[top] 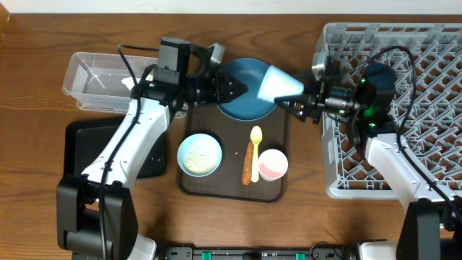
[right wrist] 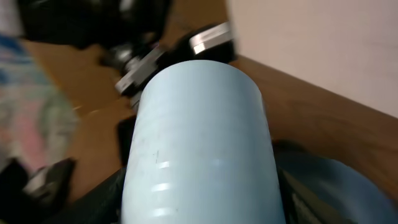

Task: Sort waste into correct bins and load items into the dishwasher rack
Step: 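Carry the cup right and place it upside down in the rack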

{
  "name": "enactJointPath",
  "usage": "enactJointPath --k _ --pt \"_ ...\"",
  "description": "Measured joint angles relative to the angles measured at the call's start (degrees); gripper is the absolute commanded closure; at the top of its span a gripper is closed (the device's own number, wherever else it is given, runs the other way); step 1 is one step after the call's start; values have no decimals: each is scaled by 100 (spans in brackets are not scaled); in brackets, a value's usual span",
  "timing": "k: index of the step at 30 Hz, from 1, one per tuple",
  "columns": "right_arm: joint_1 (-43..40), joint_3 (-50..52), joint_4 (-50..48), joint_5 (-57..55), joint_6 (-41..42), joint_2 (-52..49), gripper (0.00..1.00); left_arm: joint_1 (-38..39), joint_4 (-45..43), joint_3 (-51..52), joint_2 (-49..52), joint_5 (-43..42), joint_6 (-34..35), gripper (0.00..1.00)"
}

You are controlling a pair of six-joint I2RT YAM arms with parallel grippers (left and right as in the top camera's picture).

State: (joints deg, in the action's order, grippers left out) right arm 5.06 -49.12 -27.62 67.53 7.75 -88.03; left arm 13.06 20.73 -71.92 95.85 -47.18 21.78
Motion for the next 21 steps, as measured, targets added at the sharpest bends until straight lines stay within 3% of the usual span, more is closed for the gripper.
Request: enactJointPath --k 1,4,10,21 --pt "-39 0 7 -138 17 0 71 -48 151 0 0 304 -57 58" --pt "-146 0 17 -588 98 0 77 -208 457 0 0 955 -188 58" --pt "-398 -11 636 -1482 225 111 81 -535 767 0 0 1484 -411 58" --pt "-632 -1523 4511 -4109 -828 918 83 -890 1115 0 -186 2503 -713 58"
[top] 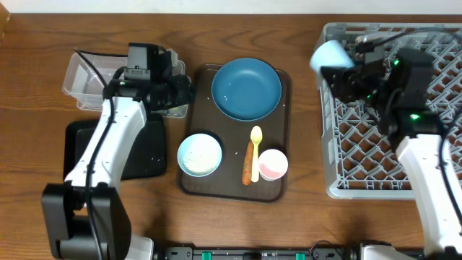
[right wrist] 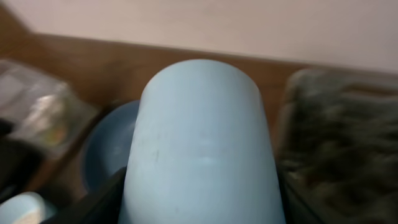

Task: Sort waste into correct bins and load items into the dishwasher rack
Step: 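Carry the cup right and place it upside down in the rack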

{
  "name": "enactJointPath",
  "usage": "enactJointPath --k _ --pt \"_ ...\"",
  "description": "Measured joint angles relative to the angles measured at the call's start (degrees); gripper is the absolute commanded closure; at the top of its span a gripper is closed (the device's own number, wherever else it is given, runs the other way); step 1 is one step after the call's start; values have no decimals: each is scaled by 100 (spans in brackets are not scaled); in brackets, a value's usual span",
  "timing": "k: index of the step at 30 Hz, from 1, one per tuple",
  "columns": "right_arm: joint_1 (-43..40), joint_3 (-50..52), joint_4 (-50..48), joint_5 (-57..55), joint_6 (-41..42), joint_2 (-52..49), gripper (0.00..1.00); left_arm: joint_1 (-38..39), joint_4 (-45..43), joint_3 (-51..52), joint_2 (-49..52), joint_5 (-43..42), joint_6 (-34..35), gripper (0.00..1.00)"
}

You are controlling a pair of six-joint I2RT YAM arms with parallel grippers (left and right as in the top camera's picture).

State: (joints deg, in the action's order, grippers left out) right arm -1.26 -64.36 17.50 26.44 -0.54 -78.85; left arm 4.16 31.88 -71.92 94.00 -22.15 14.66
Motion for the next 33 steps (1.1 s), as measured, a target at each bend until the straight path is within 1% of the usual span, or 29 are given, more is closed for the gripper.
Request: enactJointPath --k 3,6,8,14,20,25,29,33 --pt "-129 -527 820 -702 -179 96 81 -35 149 0 -170 481 -33 57" --pt "-448 -876 1574 -1316 -225 107 79 -50 302 0 -334 981 -52 57" --pt "-713 -968 1856 -1611 -225 107 75 -59 391 0 -413 1263 -61 57" --pt "-1757 -1027 2529 -2100 -177 101 75 -70 439 0 -448 1685 -101 57" --pt "-3012 -1034 2767 -2267 96 -61 75 -70 448 0 -448 1808 -103 56" --pt "-3799 -1054 2785 -2332 313 -393 74 -70 492 0 -448 1810 -103 56" --pt "-4157 -1064 3021 -2356 391 -737 75 -70 514 0 -448 1812 -103 56" --pt "-4339 -1064 3202 -2374 448 -1115 77 -70 518 0 -448 1812 -103 56"
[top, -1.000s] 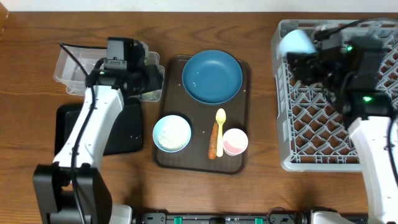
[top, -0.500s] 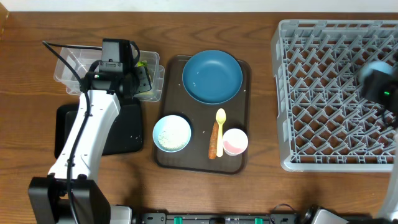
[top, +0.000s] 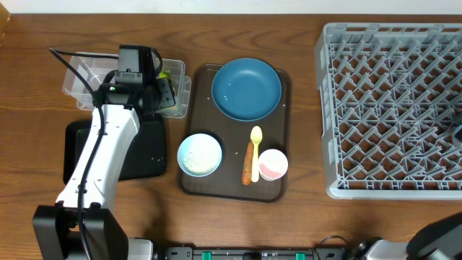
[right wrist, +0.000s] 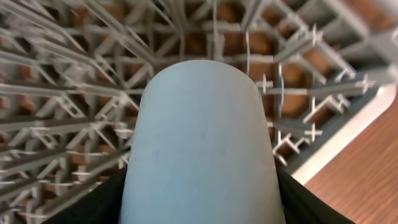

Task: Sort waste into correct bins and load items into the dishwasher rack
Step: 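Carry the cup right and place it upside down in the rack, then reach the left gripper to the pink cup and grasp it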

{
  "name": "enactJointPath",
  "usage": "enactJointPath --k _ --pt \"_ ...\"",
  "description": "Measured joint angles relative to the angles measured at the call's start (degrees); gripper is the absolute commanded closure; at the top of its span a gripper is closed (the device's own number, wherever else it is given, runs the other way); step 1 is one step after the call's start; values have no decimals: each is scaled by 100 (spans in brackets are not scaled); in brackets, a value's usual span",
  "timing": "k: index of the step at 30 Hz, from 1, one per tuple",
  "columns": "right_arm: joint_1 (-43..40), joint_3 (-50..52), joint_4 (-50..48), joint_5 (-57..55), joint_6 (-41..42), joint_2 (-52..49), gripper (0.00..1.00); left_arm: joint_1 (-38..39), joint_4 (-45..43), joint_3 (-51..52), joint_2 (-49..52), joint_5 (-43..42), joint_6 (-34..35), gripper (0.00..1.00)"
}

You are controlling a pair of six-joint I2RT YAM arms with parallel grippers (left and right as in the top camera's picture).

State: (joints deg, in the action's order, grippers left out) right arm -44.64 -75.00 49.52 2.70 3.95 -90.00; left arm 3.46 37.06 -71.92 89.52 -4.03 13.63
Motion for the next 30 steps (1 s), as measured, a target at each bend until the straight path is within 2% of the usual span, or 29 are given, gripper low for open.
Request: enactJointPath --k 7,10,13,17,18,20,22,30 --pt "-111 0 59 -83 131 -275 70 0 -2 0 0 0 0 56" --pt "-111 0 76 -83 173 -295 59 0 0 0 0 0 0 56" --pt "-111 0 85 -81 184 -337 41 0 0 0 0 0 0 56" --pt "-111 0 94 -81 247 -415 7 0 0 0 0 0 0 56" --pt "-111 0 103 -61 267 -435 2 0 0 0 0 0 0 56" --pt "-111 0 94 -11 273 -450 1 0 0 0 0 0 0 55" --pt "-111 0 74 50 260 -450 1 0 0 0 0 0 -26 48" --pt "-109 0 -57 901 225 -450 1 0 0 0 0 -35 -20 45"
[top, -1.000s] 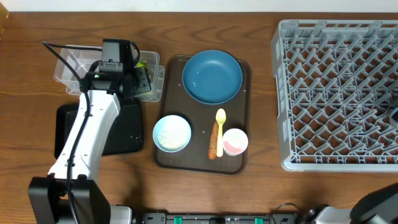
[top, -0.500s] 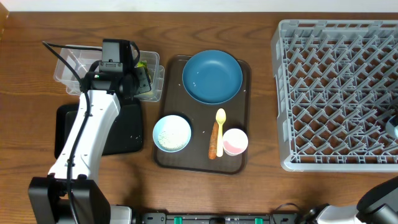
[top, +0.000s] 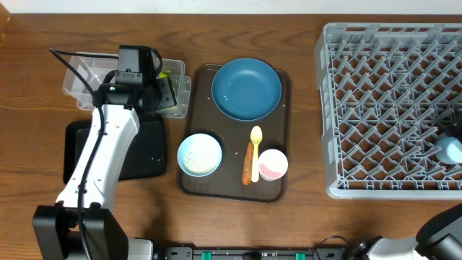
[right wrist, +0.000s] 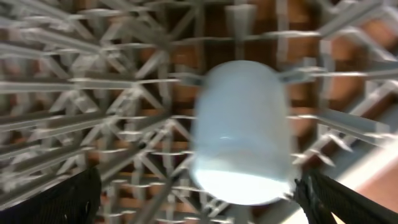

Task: Sort waste into correct bins and load items into the dishwasher rack
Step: 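Reach the left gripper to the pink cup and grasp it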

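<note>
A light blue cup (right wrist: 241, 134) rests among the prongs of the grey dishwasher rack (top: 375, 108), near its right edge, where the overhead view shows the cup (top: 453, 150). My right gripper (right wrist: 204, 198) is open above it, its black fingers (right wrist: 69, 199) spread wide on either side and touching nothing. My left gripper (top: 160, 90) hangs over the right end of the clear bin (top: 79, 79), where a yellow-green scrap (top: 168, 72) shows. Its jaws are not clear from above.
A brown tray (top: 281, 189) holds a blue plate (top: 246, 89), a bowl of white grains (top: 200, 155), a yellow spoon (top: 255, 139), an orange stick (top: 249, 170) and a pink cup (top: 273, 165). A black bin (top: 76, 148) lies below the clear one.
My right gripper was shut on the light blue cup above the rack; now it is open and the cup sits in the rack. The left arm has not moved.
First my right gripper held the cup tilted over the blue plate with my left gripper at its mouth. Then the left was near the clear bin and the right had the cup over the rack's left corner. Later it was over the rack's right side, where the cup now rests.
</note>
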{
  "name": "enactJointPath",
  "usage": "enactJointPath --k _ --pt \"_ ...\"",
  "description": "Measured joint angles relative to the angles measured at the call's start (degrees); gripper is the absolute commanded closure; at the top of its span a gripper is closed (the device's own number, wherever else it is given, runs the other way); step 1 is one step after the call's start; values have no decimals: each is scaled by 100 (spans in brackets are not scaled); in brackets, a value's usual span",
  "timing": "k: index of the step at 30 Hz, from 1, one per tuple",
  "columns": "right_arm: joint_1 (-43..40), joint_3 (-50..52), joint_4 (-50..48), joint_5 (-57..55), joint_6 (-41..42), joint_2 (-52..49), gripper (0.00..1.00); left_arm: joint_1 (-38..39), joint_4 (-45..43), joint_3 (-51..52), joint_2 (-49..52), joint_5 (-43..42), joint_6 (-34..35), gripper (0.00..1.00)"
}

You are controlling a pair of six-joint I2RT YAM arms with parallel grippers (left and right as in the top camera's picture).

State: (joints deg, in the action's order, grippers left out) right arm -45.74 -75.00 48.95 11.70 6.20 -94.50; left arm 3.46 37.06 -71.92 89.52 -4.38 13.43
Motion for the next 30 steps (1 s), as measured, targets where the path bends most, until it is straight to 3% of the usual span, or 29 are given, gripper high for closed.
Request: enactJointPath --k 11,20,30 --pt "560 0 -415 1515 -564 391 1 286 162 0 0 -765 -179 44" --pt "1985 -17 -295 1838 -1073 612 1 1488 876 0 0 -1305 -584 39" --pt "3034 -17 -380 1600 -1169 612 1 2815 824 0 57 -1399 -691 38"
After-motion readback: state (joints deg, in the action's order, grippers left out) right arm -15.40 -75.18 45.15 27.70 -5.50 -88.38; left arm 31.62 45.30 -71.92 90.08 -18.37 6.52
